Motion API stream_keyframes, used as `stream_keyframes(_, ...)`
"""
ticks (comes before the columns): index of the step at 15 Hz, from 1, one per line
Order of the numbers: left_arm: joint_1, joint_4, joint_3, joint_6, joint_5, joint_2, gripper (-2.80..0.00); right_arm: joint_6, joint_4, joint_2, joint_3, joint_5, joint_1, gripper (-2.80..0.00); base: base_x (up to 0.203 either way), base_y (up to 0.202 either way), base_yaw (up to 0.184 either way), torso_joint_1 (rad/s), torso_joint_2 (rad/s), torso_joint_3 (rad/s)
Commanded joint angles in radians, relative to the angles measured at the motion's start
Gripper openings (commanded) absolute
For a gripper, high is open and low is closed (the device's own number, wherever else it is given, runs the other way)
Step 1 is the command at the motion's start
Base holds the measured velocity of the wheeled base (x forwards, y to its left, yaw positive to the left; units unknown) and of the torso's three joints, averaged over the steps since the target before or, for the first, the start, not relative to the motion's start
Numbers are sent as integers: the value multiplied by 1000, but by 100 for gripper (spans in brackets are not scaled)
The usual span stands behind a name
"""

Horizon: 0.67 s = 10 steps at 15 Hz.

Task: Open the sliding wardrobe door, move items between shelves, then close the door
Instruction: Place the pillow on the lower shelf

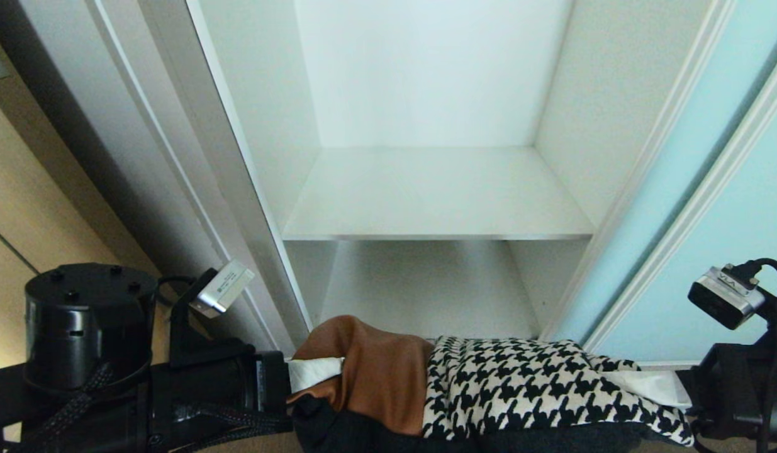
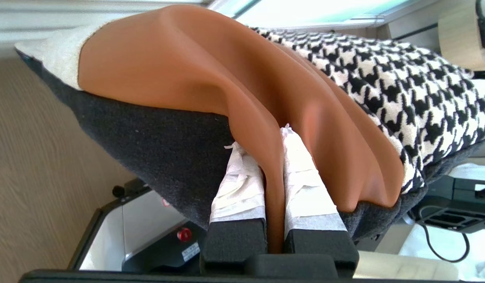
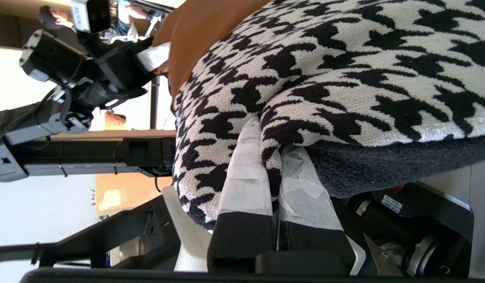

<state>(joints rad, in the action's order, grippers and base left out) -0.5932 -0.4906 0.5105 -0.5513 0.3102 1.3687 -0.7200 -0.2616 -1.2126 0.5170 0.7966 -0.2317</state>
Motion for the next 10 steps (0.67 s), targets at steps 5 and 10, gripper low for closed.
stream_keyframes(5, 0, -3, -1, -2, 0, 16, -280, -3, -1, -15, 0, 6, 0, -280, -194, 0, -1, 4, 2, 5)
stream_keyframes(10, -2, -2, 39, 2, -135, 62, -280, -1, -1, -27, 17, 5, -2, -280, -115, 0, -2, 0, 1, 3)
